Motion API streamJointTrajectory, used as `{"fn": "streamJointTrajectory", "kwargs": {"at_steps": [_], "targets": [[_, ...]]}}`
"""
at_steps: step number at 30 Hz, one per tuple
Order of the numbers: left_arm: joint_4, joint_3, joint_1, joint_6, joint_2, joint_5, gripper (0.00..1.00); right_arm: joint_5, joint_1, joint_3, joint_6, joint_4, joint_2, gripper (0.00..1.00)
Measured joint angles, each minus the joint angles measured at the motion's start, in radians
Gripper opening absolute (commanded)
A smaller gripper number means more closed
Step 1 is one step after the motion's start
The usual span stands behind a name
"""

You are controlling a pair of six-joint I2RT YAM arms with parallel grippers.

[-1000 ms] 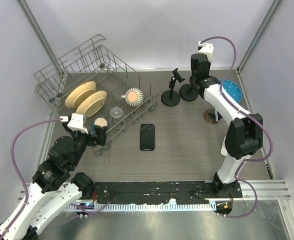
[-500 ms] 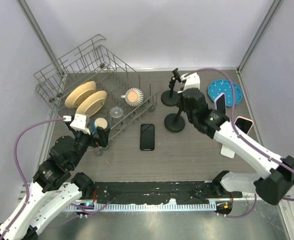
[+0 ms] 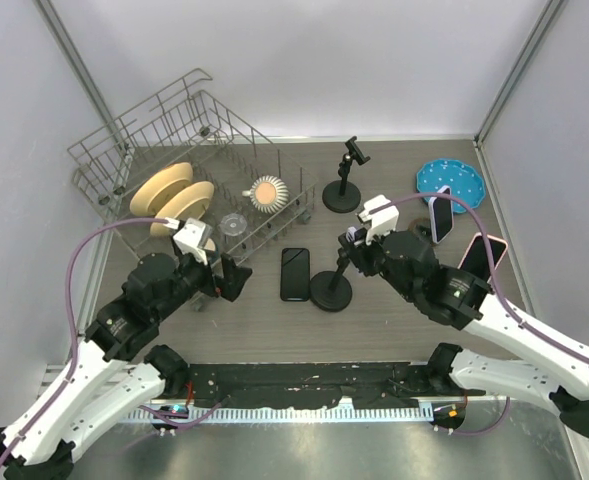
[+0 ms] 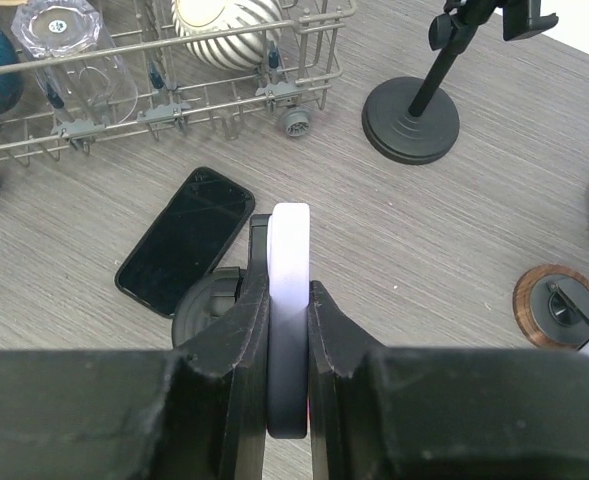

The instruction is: Remove the phone from the phone stand

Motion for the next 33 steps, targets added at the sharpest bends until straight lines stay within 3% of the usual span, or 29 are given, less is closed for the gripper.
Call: {"fn": "streamJointTrajectory", "kwargs": {"at_steps": [7, 12, 15, 19, 33], "targets": [[0.117, -0.016, -0.035, -0.124, 0.051, 0.108, 1.0, -0.044, 0.0, -0.011, -0.046, -0.066, -0.079, 0.01], [0.242, -0.037, -0.165, -0.144, 0.131, 0.098, 1.0, -0.059, 0.0, -0.018, -0.094, -0.117, -0.129, 0.01], [0.353, -0.065, -0.306, -0.11, 0.202, 0.036, 1.0, -0.064, 0.0, -0.036, -0.114, -0.113, -0.147, 0.01], [0.521, -0.126, -0.414, -0.03, 0.321, -0.014, 1.0, -0.074, 0.002, -0.068, -0.128, -0.093, -0.185, 0.01], [1.002, -0.081, -0.459, 0.18, 0.793, -0.044, 0.85, -0.089, 0.002, -0.101, -0.141, -0.047, -0.201, 0.01]]}}
